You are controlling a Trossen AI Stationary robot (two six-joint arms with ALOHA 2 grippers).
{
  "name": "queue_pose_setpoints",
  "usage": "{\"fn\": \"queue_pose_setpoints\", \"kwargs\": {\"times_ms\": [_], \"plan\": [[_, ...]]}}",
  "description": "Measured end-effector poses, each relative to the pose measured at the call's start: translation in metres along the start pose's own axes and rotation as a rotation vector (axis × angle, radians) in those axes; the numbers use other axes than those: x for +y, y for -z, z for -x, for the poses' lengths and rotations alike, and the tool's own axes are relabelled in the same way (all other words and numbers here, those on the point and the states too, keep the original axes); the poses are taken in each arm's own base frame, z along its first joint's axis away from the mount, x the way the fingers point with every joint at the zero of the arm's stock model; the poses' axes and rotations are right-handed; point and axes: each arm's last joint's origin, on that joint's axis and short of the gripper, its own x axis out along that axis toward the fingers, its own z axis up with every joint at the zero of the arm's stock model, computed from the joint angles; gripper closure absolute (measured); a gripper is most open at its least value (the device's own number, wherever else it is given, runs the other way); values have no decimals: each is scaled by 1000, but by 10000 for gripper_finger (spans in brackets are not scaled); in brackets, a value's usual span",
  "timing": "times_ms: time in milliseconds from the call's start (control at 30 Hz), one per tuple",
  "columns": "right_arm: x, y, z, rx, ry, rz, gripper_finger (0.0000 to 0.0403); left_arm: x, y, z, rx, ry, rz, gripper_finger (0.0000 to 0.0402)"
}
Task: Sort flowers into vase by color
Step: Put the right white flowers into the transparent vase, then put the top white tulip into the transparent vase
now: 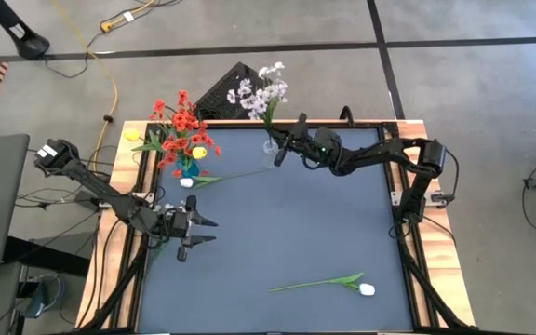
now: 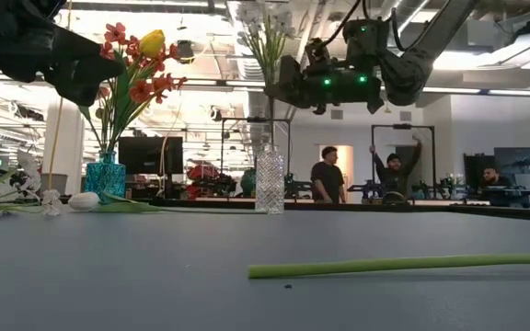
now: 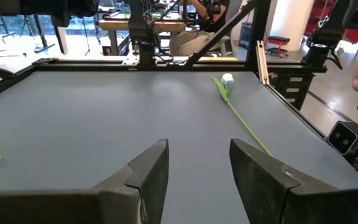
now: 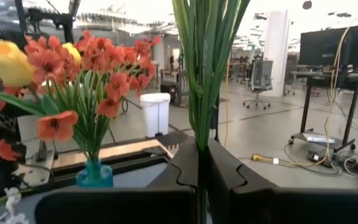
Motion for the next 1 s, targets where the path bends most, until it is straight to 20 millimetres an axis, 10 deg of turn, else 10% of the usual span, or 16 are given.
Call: {"fn": "queue_pose_setpoints", "kwargs": {"times_ms": [1000], "plan": [[4, 18, 0, 479, -51, -5, 175, -1, 0, 0, 6, 26, 21, 242]]}}
